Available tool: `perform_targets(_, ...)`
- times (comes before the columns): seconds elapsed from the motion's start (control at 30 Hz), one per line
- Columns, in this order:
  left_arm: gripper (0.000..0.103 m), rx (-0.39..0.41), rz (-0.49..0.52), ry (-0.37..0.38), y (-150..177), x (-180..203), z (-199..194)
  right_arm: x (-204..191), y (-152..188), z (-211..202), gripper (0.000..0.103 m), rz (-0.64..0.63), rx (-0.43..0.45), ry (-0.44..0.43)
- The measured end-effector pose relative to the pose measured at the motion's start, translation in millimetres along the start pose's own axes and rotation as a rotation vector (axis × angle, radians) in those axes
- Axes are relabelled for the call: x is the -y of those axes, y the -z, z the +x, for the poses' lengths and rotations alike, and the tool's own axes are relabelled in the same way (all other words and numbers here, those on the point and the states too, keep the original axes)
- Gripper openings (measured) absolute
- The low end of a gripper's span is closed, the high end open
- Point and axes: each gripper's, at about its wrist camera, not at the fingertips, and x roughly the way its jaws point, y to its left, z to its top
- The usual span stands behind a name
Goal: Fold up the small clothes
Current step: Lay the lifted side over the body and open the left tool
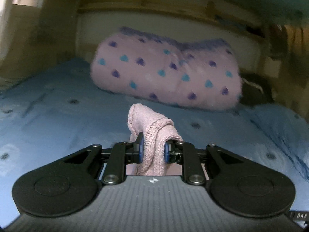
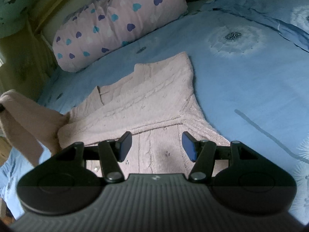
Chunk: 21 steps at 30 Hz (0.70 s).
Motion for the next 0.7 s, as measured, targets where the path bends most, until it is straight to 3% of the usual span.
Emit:
perform_targets(0.17, 0.023, -0.107, 0.072, 0.03, 35.6, 44.8, 40.3, 4.3, -2.8, -4.4, 0.06, 0.014, 0.007, -0.006)
perform_targets(0.37, 0.025, -0.237, 0.12, 0.055, 76.2, 69.2, 84.9, 10.1, -4.7, -4.9, 0.06, 0.032, 0.003, 0.016)
perform_targets(0.5, 0.039, -0.294, 0.16, 0.059, 88.5, 77.2, 89.5, 11.4, -5.7, -3.7, 0.06, 0.041, -0.005, 0.015)
perform_targets(0.7, 0.068, -0.267, 0.161, 0.08, 85.0, 65.9, 66.2, 6.6, -6.4, -2.4, 0.06, 0.01, -0.014, 0.013)
